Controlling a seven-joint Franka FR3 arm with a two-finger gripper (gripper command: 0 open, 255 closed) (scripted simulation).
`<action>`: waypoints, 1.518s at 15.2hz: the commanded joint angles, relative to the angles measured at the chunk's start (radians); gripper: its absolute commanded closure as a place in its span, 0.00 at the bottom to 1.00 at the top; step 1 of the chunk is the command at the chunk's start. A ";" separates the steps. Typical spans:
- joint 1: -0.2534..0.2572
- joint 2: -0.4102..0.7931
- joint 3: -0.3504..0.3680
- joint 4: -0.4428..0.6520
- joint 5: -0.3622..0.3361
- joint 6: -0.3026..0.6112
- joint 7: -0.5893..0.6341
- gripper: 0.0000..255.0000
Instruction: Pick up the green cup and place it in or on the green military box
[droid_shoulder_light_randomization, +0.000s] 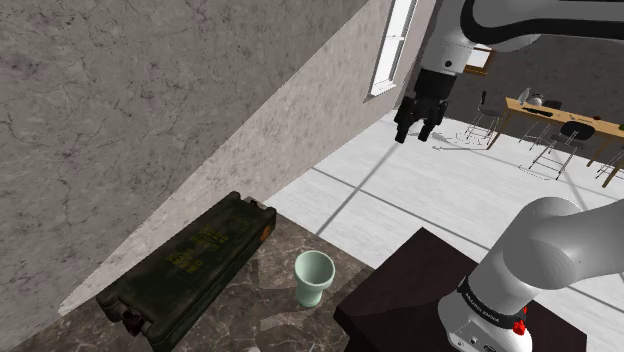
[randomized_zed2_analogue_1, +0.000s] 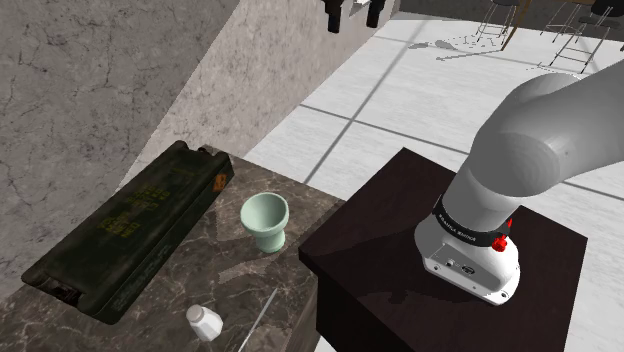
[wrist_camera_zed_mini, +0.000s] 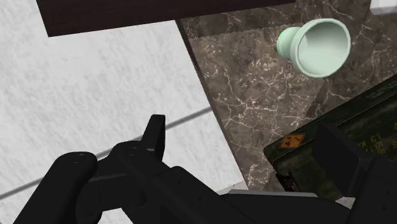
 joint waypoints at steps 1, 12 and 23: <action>0.000 0.000 0.000 0.000 0.000 0.000 0.000 0.00; 0.076 0.024 0.145 -0.306 0.124 0.374 0.110 0.00; 0.174 0.328 0.320 -0.434 0.266 0.856 0.214 0.00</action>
